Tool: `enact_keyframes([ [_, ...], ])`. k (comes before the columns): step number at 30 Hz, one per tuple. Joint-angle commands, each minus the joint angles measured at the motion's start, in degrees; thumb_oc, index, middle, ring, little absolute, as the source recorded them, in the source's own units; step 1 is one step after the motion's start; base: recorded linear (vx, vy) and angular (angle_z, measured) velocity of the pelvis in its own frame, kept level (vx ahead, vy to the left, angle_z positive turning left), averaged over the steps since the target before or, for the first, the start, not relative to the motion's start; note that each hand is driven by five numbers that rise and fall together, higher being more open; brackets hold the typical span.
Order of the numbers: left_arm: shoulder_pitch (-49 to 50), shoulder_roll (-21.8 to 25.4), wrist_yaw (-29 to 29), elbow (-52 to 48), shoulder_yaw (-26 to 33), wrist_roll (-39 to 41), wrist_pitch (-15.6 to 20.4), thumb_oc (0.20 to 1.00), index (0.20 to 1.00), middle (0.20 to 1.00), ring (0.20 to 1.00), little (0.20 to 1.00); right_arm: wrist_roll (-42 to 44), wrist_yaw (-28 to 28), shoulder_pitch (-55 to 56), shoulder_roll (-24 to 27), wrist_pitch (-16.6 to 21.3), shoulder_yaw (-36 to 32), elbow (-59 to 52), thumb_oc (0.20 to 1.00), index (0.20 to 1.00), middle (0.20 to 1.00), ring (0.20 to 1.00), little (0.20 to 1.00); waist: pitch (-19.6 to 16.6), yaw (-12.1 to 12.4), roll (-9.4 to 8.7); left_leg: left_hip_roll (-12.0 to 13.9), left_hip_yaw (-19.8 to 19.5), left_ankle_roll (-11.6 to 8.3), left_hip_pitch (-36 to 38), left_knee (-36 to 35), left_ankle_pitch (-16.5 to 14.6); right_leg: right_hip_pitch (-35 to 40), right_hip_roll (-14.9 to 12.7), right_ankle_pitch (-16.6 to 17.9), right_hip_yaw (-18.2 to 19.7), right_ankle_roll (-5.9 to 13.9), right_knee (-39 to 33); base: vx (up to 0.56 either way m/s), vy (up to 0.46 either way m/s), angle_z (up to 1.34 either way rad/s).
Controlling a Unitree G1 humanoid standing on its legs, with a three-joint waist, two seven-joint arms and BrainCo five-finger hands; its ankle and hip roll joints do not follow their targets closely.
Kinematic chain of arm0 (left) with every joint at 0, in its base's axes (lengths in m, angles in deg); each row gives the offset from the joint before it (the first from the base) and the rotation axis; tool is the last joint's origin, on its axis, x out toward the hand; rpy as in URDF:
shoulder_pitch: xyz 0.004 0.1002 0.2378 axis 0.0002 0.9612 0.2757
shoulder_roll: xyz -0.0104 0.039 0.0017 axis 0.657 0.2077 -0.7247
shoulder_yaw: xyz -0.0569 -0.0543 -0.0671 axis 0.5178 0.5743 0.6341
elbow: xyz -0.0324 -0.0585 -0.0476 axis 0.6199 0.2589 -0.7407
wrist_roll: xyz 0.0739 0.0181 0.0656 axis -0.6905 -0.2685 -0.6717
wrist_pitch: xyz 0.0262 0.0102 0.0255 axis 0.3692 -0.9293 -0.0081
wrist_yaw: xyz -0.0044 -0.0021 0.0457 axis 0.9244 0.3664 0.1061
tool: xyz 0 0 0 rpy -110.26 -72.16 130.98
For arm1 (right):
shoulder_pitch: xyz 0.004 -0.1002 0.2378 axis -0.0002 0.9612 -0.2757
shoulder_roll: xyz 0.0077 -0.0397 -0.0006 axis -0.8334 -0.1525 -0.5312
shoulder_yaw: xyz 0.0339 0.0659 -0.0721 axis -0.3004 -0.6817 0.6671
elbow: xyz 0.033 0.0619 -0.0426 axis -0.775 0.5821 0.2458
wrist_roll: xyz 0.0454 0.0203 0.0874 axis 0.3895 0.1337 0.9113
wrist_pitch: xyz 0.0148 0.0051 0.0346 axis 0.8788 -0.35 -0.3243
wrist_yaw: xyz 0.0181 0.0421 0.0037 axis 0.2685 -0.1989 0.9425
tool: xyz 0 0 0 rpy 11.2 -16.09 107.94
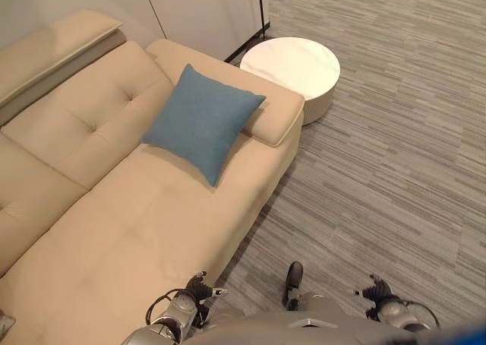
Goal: Pick up all the scattered cushions and arrange them neatly on the sofa.
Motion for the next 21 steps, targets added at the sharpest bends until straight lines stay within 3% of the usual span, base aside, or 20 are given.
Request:
enact_keyframes([
  [1, -1.03, 0.68, 0.06, -0.44, -0.24, 1.69, 1.0, 1.0, 1.0, 1.0, 1.0, 1.0, 0.05, -0.45, 0.85, 1.56, 0.31, 0.47, 1.87, 1.0, 1.0, 1.0, 1.0, 1.0, 1.51, -0.39, -1.14, 0.6, 2.29, 1.99, -0.68, -14.37, 6.72, 2.89, -3.77, -2.09, 1.84, 15.17, 2.04, 0.24, -0.109, -0.05],
  [3, -0.98, 0.31, -0.21, -0.44, -0.51, 1.95, 0.85, 1.0, 1.0, 1.0, 1.0, 1.0, 0.25, -0.83, 0.93, 1.61, 0.73, 0.46, 1.76, 1.0, 1.0, 1.0, 1.0, 1.0, 1.08, 0.03, -1.6, 0.24, 4.58, 3.22, -2.76, -19.28, 3.31, 4.74, -3.64, -3.46, 1.57, 15.58, 1.48, 0.31, -0.074, -0.02],
  [6, -0.58, 0.03, -0.23, -0.14, -0.63, 1.78, 0.74, 1.0, 1.0, 1.0, 1.0, 1.0, 0.1, -1.02, 1.37, 1.91, 0.86, 0.26, 2.0, 1.0, 1.0, 1.0, 1.0, 1.0, 0.83, 0.55, -0.14, -0.36, 6.57, 2.82, -4.54, -30.47, 8.6, 6.75, -1.92, -5.37, 1.24, 16.0, 1.19, 0.23, 0.021, 0.16],
  [8, 0.0, 0.0, -0.06, 0.73, -0.19, 1.57, 0.65, 1.0, 1.0, 1.0, 1.0, 1.0, -0.25, -0.77, 1.42, 1.57, 0.7, 0.06, 2.25, 1.0, 1.0, 1.0, 1.0, 1.0, 0.59, 1.0, 0.5, 0.04, 8.14, 2.72, -4.71, -32.71, 10.65, 7.78, -0.9, -7.19, 1.6, 15.61, 2.7, 0.22, 0.085, 0.08],
  [11, 0.9, 0.31, 0.02, 1.38, 0.87, 1.79, 0.5, 1.0, 1.0, 1.0, 1.0, 1.0, -1.33, -0.35, 1.62, 1.26, 0.71, 0.12, 2.17, 1.0, 1.0, 1.0, 1.0, 1.0, -0.93, 1.74, 0.38, -1.38, 7.52, 4.01, -1.47, -34.4, 9.09, 7.51, -2.56, -7.99, 0.73, 16.66, 8.17, 0.18, 0.1, -0.25],
  [14, 0.36, 1.49, -0.04, 1.16, 1.46, 2.11, 0.4, 1.0, 1.0, 1.0, 1.0, 1.0, -1.89, 0.01, 0.79, 1.05, 0.66, 0.17, 1.91, 1.0, 1.0, 1.0, 1.0, 1.0, -0.7, 1.21, 1.28, -1.13, 6.77, 5.65, 1.06, -35.25, 7.74, 1.89, -5.0, -7.39, 0.33, 18.13, 21.57, 0.09, 0.081, -0.04],
  [17, 0.41, 1.89, -0.4, 0.89, 1.38, 2.52, 0.64, 1.0, 1.0, 1.0, 1.0, 1.0, -1.88, -0.09, 0.67, 1.0, 0.63, 0.04, 1.65, 1.0, 1.0, 1.0, 1.0, 1.0, -0.71, 0.76, 1.84, -1.12, 5.81, 6.19, 2.93, -36.55, 7.33, -0.18, -6.39, -6.53, 0.67, 17.82, 22.73, 0.13, -0.033, 0.55],
  [18, 0.33, 1.93, -0.46, 0.98, 0.86, 2.23, 0.83, 1.0, 1.0, 1.0, 1.0, 1.0, -1.73, -0.01, 0.63, 1.2, 0.41, 0.11, 1.73, 1.0, 1.0, 1.0, 1.0, 1.0, -0.78, 0.05, 1.93, -1.18, 4.93, 6.06, 3.6, -37.08, 7.13, -1.61, -6.53, -5.76, 3.71, 17.76, 17.83, 0.15, -0.105, 0.73],
  [19, 0.34, 1.92, -0.46, 0.99, 0.86, 2.22, 0.84, 1.0, 1.0, 1.0, 1.0, 1.0, -1.73, -0.01, 0.64, 1.21, 0.41, 0.12, 1.73, 1.0, 1.0, 1.0, 1.0, 1.0, -0.75, 0.04, 1.97, -1.14, 4.91, 6.04, 3.65, -37.06, 7.08, -1.53, -6.49, -5.77, 3.69, 17.75, 17.78, 0.2, -0.201, 0.62],
  [20, -0.04, 1.75, -0.55, 1.25, 0.13, 1.48, 1.02, 1.0, 1.0, 1.0, 1.0, 1.0, -1.45, -0.01, 0.78, 1.18, 0.06, 0.09, 2.05, 1.0, 1.0, 1.0, 1.0, 1.0, -0.41, -1.15, 1.87, -1.55, 3.63, 5.71, 4.33, -37.15, 6.7, -2.88, -5.72, -4.06, 9.53, 18.5, 12.69, 0.13, -0.177, 0.46],
  [21, -0.45, 1.62, -0.67, 1.47, -0.28, 1.07, 1.0, 1.0, 1.0, 1.0, 1.0, 1.0, -1.23, 0.03, 0.84, 1.05, -0.14, 0.1, 2.31, 1.0, 1.0, 1.0, 1.0, 1.0, -0.46, -1.86, 1.83, -1.72, 2.54, 5.48, 4.47, -37.48, 6.75, -3.92, -5.15, -2.93, 12.98, 18.8, 10.55, 0.16, -0.224, 0.52],
])
